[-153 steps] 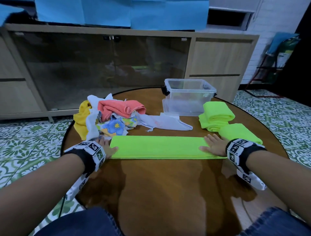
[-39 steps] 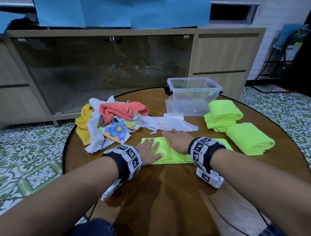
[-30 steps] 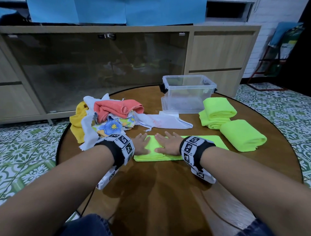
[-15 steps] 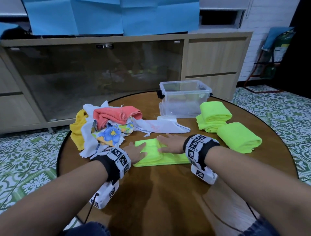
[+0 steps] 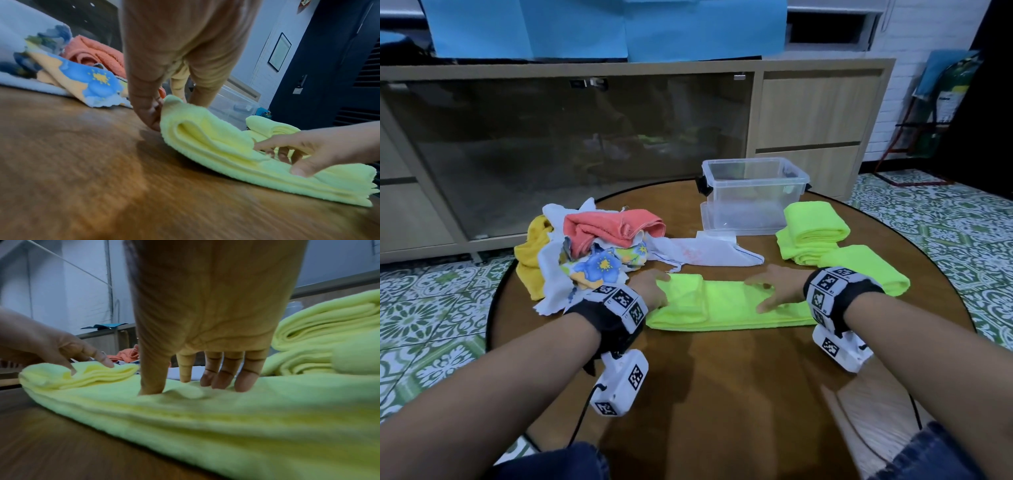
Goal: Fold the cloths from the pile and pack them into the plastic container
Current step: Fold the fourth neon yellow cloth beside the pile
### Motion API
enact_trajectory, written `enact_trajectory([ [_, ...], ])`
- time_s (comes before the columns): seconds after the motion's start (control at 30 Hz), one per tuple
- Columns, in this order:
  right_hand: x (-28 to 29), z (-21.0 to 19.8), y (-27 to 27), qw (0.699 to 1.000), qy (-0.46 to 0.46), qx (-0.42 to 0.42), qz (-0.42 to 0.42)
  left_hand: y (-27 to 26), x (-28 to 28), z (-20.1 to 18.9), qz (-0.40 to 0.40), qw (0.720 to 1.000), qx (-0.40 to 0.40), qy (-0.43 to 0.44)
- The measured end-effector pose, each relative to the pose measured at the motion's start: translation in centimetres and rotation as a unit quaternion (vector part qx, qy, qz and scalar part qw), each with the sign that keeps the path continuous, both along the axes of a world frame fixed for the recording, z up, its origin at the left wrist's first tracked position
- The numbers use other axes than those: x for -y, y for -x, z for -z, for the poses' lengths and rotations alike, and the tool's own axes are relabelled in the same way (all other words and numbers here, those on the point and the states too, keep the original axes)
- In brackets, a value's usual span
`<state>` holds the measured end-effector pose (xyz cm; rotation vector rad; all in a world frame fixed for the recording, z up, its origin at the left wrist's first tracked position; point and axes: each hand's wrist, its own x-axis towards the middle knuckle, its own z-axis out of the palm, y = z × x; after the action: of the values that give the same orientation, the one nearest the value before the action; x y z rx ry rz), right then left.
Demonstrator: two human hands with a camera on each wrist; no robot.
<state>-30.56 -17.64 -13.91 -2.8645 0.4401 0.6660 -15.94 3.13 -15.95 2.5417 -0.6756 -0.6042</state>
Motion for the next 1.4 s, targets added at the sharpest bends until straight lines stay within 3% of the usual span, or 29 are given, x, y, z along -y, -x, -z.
enact_trajectory([
  [0.2, 2.8, 1.0, 1.5, 0.998, -0.002, -0.021, 0.052, -1.9, -1.0, -0.7, 0.008, 0.996, 0.02, -0.091],
  [0.33, 2.6, -0.4, 1.3, 0.998, 0.036, -0.036, 0.044, -2.6, -1.7, -1.1, 0.021, 0.996, 0.012, -0.084],
  [0.4, 0.8, -1.4, 0.1, 0.996, 0.067, 0.045, 0.028, -2.6, -1.6, -1.3, 0.014, 0.997, 0.008, -0.072],
  [0.5, -3.8, -1.0, -2.8, 0.987, 0.019, 0.16, 0.008, -2.4, -1.3, -1.7, 0.005, 0.999, 0.021, -0.049],
  [0.6, -9.1, 2.1, -5.4, 0.997, -0.008, 0.07, -0.04, -2.4, -1.6, -1.7, 0.017, 0.998, 0.035, -0.058],
  [0.7, -11.0, 4.2, -6.1, 0.998, 0.004, 0.023, -0.053, -2.6, -2.3, -1.4, 0.02, 0.997, 0.03, -0.067],
  [0.87, -7.8, 4.2, -3.6, 0.998, 0.041, -0.012, -0.056, -2.8, -2.7, -1.6, 0.024, 0.996, 0.016, -0.08],
  [1.17, -0.3, 2.6, 3.1, 0.99, 0.109, -0.058, 0.064, -1.6, -2.2, -1.7, 0.015, 0.995, 0.032, -0.097],
  [1.23, -1.2, 1.3, 2.1, 0.991, 0.131, 0.015, 0.039, -1.3, -2.1, -2.0, 0.014, 0.995, 0.042, -0.089],
  [1.3, -3.3, 0.3, 0.1, 0.984, 0.08, 0.16, 0.023, -0.9, -1.9, -2.0, 0.017, 0.996, 0.053, -0.075],
  [1.37, -6.0, -0.2, -2.3, 0.958, -0.076, 0.269, 0.066, -0.4, -1.7, -2.2, 0.017, 0.997, 0.054, -0.053],
  [1.4, -7.1, -0.4, -3.3, 0.942, -0.161, 0.276, 0.103, -0.3, -1.6, -2.3, 0.016, 0.998, 0.054, -0.042],
])
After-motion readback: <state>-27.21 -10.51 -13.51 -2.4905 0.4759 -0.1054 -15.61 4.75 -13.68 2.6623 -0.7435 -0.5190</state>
